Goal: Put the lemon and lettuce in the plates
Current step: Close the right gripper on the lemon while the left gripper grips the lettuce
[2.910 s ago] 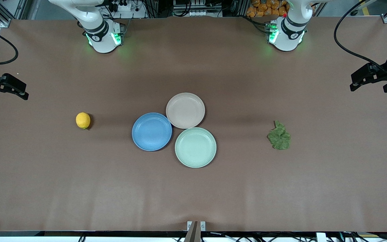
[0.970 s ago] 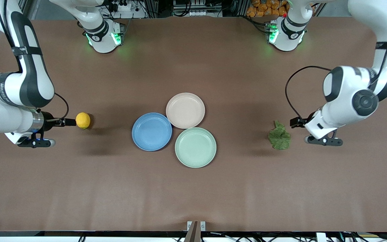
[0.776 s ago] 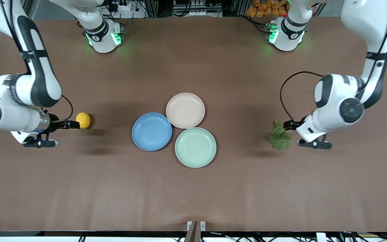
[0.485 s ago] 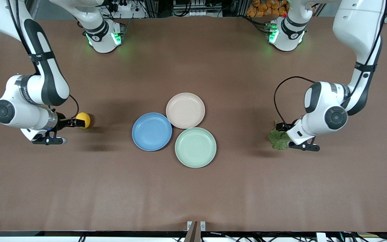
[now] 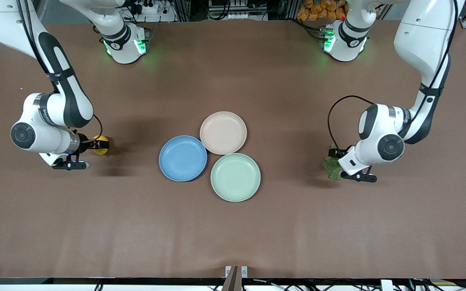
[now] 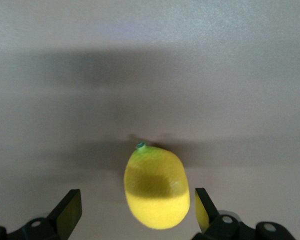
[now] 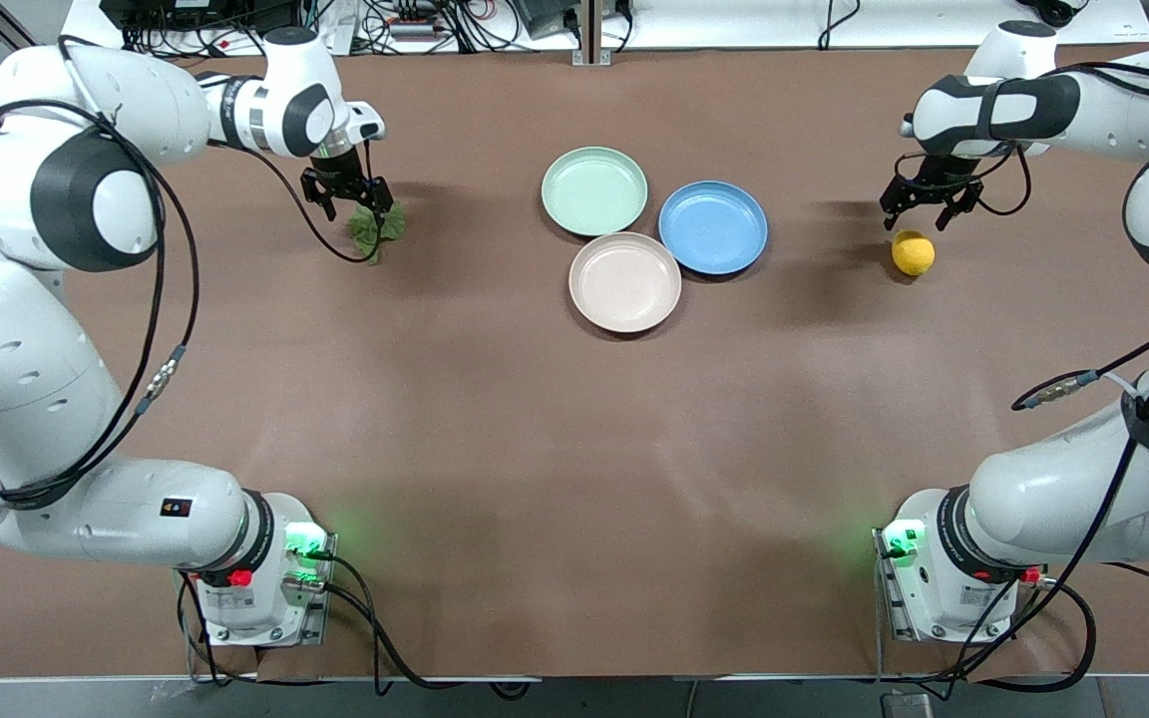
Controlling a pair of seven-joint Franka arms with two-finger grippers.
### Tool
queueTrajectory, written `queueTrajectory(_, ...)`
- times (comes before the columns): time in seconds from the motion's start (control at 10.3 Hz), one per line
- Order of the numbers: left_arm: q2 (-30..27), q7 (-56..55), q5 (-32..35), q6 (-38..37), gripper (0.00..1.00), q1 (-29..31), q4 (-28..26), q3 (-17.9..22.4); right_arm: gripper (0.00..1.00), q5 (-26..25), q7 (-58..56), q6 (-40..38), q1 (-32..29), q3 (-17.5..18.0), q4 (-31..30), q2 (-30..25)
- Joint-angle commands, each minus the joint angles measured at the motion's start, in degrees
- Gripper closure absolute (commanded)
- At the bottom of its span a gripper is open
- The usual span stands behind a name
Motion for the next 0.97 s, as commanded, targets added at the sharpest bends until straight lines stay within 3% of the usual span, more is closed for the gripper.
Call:
queueTrajectory(0.0, 1.20, -4.39, 3.22, 0.84, 0.01, -1.34, 0.60, 0.06, 0.00, -0.90, -3.64, 3.64, -3.24, 0.70, -0.17, 2.12)
queueTrajectory(0.19, 1.99, -4.40, 3.31, 0.93, 0.02, -1.26, 1.04, 0.06, 0.00, -0.29, -5.94, 3.93, -4.58, 0.70, -0.08, 3.28)
queueTrajectory(0.29, 2.69, -4.40, 3.31, 2.06, 0.11, -1.08, 1.31, 0.06, 0.00, -0.20, -5.77, 3.84, -4.57, 0.78, 0.01, 3.45)
queueTrajectory(0.39, 3.40, -4.40, 3.14, 2.86, 0.12, -0.73, 1.31, -0.03, 0.00, 0.67, -5.59, 3.49, -4.31, 0.78, 0.01, 3.46)
queueTrajectory(0.49, 3.75, -4.31, 2.79, 3.21, 0.12, -0.47, 1.31, -0.03, 0.00, 3.81, -5.59, 1.57, -3.53, 0.70, 0.09, 3.28)
queueTrajectory(0.58, 3.93, -4.31, 2.52, 3.30, 0.22, -0.29, 1.40, -0.03, 0.00, 5.76, -5.68, 1.38, -3.17, 0.52, 0.10, 3.37)
queueTrajectory(0.68, 4.02, -4.40, 2.52, 3.39, 0.40, -0.38, 1.40, -0.03, 0.00, 6.04, -5.68, 1.55, -3.17, 0.52, 0.10, 3.72)
queueTrajectory(0.87, 3.58, -4.31, 2.43, 3.31, 1.00, -0.20, 1.40, -0.12, 0.00, 6.13, -5.68, 1.55, -3.17, 0.43, 0.10, 4.60)
